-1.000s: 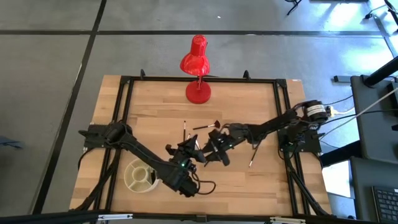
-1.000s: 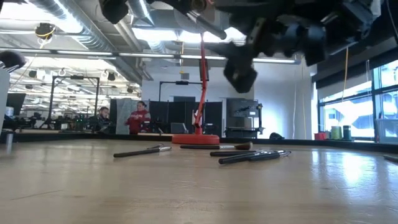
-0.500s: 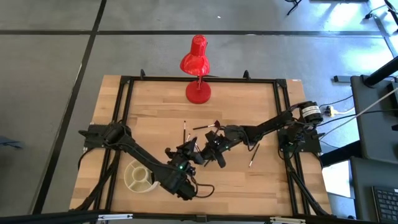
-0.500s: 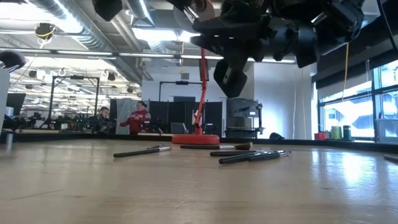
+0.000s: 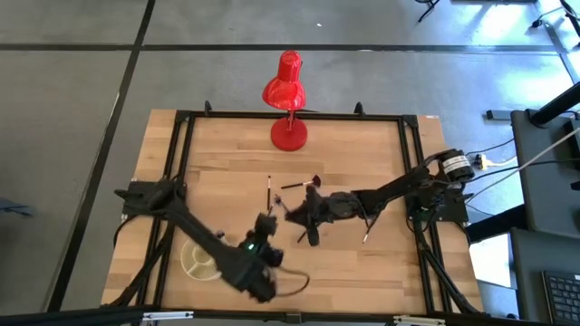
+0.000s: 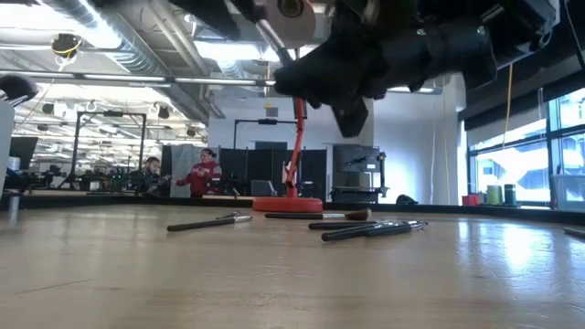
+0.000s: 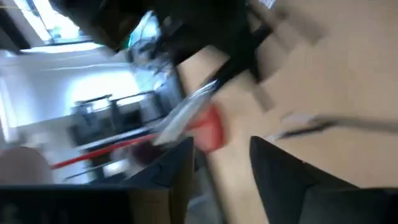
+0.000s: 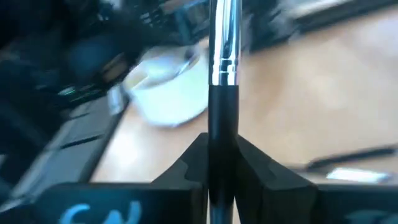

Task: Put items in baskets/containers
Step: Put the powder brush into the pen organizer

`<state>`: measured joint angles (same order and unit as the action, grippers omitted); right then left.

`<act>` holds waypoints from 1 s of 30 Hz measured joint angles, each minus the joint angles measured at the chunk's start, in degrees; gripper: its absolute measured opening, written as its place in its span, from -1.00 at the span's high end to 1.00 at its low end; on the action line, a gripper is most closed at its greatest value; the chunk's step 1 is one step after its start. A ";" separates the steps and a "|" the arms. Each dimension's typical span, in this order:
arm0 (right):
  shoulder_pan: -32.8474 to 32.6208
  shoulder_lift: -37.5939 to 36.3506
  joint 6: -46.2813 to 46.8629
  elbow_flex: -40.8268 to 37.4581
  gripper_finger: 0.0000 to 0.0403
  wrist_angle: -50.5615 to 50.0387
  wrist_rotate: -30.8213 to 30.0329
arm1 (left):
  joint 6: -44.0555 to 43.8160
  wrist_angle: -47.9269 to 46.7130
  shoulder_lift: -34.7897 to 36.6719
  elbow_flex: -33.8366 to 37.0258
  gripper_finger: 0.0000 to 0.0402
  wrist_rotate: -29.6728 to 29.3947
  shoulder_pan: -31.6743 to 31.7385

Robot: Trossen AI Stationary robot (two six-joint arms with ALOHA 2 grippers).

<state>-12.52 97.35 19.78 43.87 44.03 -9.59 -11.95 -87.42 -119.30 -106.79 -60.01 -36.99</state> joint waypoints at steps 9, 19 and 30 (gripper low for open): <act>-4.43 -0.08 -13.87 0.05 0.78 6.00 -11.46 | -39.25 0.92 7.49 0.03 0.04 -8.50 -6.19; -8.36 -0.08 -21.89 0.05 0.78 12.34 -11.44 | -66.99 0.05 8.57 0.05 0.03 -21.50 -8.70; -8.36 -0.05 -24.55 0.05 0.78 14.37 -9.74 | -74.02 2.11 8.56 0.05 0.03 -18.07 -4.85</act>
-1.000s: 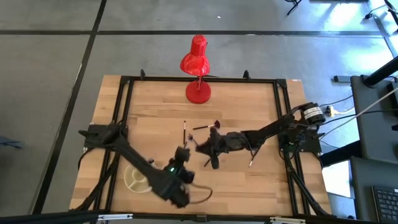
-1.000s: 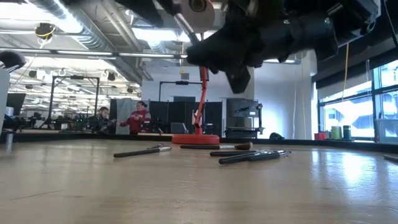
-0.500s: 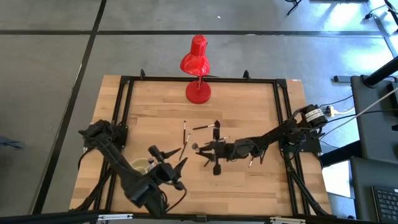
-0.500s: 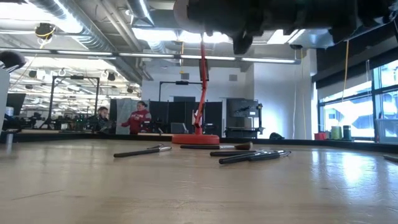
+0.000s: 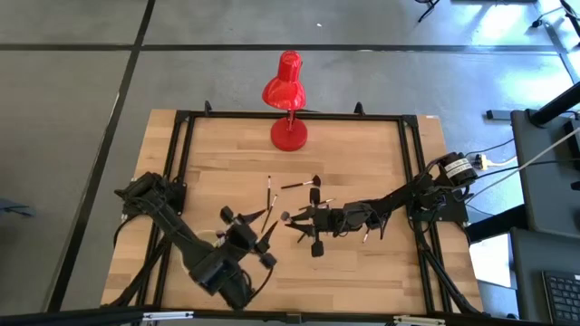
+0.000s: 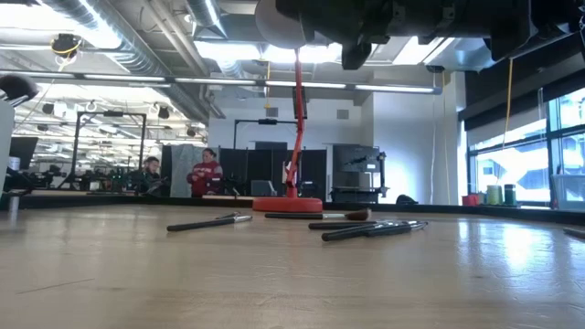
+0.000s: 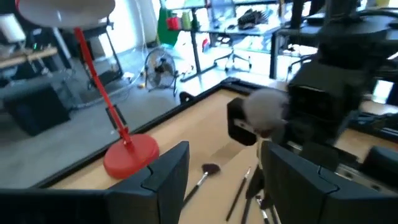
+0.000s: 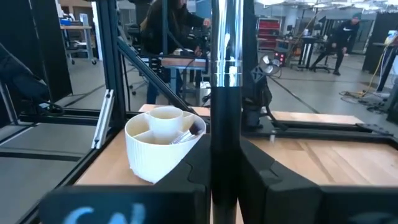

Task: Put items in baskets/containers
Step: Put the powder brush into the pen organizer

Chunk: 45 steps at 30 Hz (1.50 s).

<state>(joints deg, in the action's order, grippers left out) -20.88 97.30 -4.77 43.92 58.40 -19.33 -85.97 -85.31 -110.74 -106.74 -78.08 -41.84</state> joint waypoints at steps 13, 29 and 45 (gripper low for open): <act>-0.17 -0.09 -1.34 0.00 0.78 -2.71 -4.82 | 31.71 12.98 1.70 -0.07 0.03 47.51 11.20; 5.46 -8.87 10.35 -15.26 0.78 -2.23 -7.57 | 36.36 30.01 2.29 22.16 0.03 39.08 16.93; 7.83 -9.33 18.31 -22.84 0.78 1.27 -6.16 | 56.01 77.94 11.30 43.45 0.04 45.81 25.20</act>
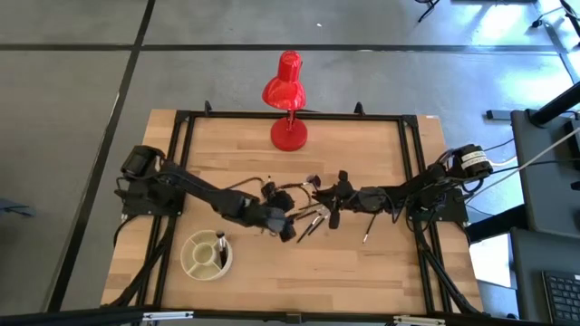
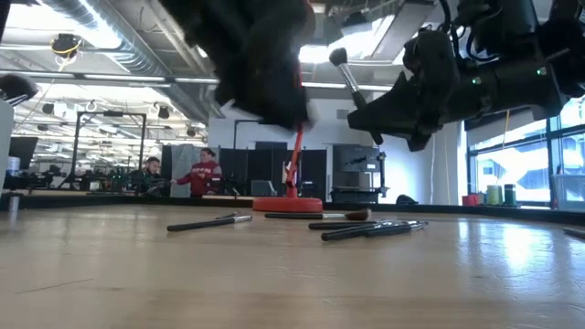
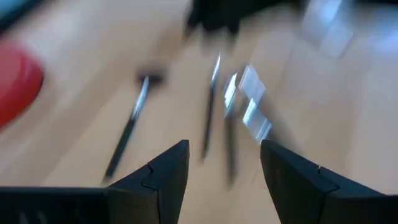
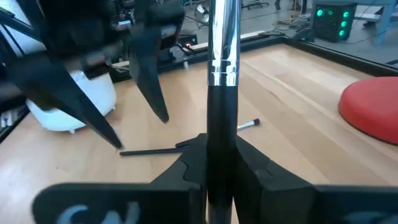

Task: Put items in baskets/containers
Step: Put the powder brush into the pen organizer

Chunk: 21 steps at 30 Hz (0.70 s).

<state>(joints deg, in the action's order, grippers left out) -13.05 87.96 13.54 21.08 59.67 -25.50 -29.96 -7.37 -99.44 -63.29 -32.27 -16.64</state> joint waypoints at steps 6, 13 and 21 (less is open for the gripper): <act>-1.67 0.01 1.13 0.00 0.78 -0.50 0.27 | 4.46 37.46 5.05 17.89 0.03 2.67 3.21; -3.53 0.02 -2.03 0.07 0.78 0.76 0.33 | 12.30 71.34 5.99 30.23 0.03 6.92 2.62; -3.51 0.02 -4.64 1.34 0.78 2.34 1.81 | 23.04 66.76 4.31 23.40 0.03 9.76 0.69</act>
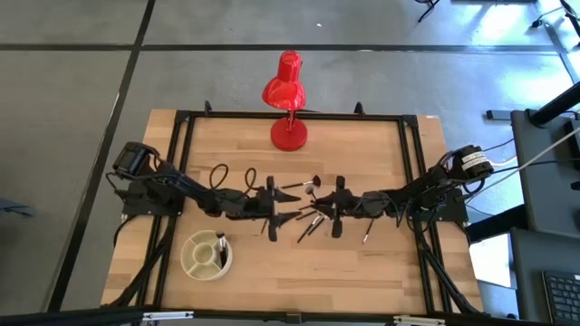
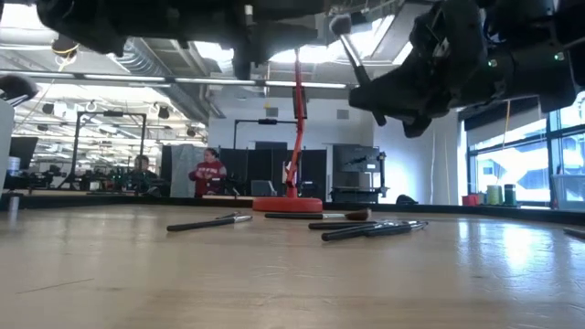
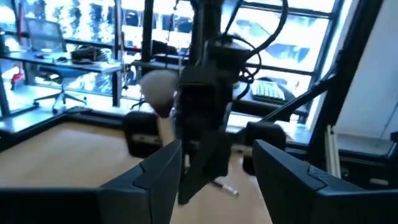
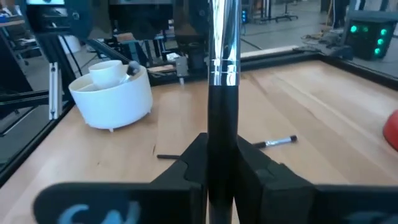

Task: Put items in baskets/containers
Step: Put the powder brush into the pen organizer

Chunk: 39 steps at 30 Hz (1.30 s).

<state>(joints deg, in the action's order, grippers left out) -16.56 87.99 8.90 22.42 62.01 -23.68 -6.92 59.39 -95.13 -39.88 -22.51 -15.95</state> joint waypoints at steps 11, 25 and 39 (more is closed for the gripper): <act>0.00 0.02 -3.62 1.00 0.78 0.16 2.86 | 3.91 0.60 -3.87 -5.29 -0.30 -7.91 0.40; -0.04 0.02 -4.39 1.00 0.78 -0.56 2.91 | -0.54 1.93 -3.87 -5.39 0.43 -5.13 2.19; 0.00 0.04 -3.25 0.98 0.39 -1.17 7.04 | -1.93 -3.73 -3.90 -5.42 0.96 -4.46 1.29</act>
<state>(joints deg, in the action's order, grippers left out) -16.56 88.03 5.65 23.40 60.84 -16.64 -8.84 55.66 -99.03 -45.30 -26.97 -14.66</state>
